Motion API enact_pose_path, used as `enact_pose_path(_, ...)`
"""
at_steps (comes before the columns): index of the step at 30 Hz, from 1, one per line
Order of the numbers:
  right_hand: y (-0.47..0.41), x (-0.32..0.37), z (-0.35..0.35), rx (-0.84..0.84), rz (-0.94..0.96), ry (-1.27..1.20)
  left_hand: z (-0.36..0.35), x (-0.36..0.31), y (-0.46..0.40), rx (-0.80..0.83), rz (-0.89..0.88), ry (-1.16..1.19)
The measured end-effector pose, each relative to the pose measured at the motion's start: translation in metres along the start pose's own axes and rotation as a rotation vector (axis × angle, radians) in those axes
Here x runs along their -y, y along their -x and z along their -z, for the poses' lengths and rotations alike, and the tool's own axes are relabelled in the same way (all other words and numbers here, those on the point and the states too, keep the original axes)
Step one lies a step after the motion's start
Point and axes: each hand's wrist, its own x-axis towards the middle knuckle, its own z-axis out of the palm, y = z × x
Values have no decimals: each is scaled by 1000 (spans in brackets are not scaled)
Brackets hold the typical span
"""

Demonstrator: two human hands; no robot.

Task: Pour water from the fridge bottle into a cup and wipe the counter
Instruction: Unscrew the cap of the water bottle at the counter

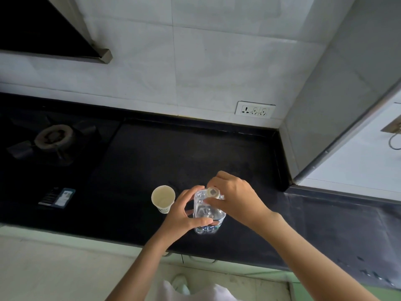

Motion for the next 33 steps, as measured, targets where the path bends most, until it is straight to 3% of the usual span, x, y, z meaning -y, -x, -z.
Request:
enact_pose_path(3, 3, -10, 5, 85, 50, -170, 0, 0, 0, 0, 1, 2)
enact_pose_path(6, 6, -6, 5, -17, -89, -79, 0, 0, 0, 4, 3, -10)
enact_pose_path(8, 5, -3, 3, -34, -58, -46, -1, 1, 0, 4, 3, -2)
enact_pose_path(11, 7, -7, 4, 70, 16, -229, -1, 1, 0, -1, 10, 7)
enact_pose_path(13, 9, -6, 5, 69, -62, -304, -1, 2, 0, 1, 13, 0)
enact_pose_path(17, 9, 7, -2, -90, -171, -109, -1, 2, 0, 8, 6, -4)
enact_pose_path(22, 10, 6, 2, -15, -117, -285, -2, 2, 1, -5, 5, 12)
enact_pose_path(27, 9, 16, -3, -108, -219, -57, -3, 1, 2, 4, -16, -6)
enact_pose_path(31, 10, 10, -1, -14, -164, -275, -2, 3, 1, 0, -7, 9)
enact_pose_path(33, 12, 11, -2, -45, -191, -191, -3, 4, 0, -2, -17, -7)
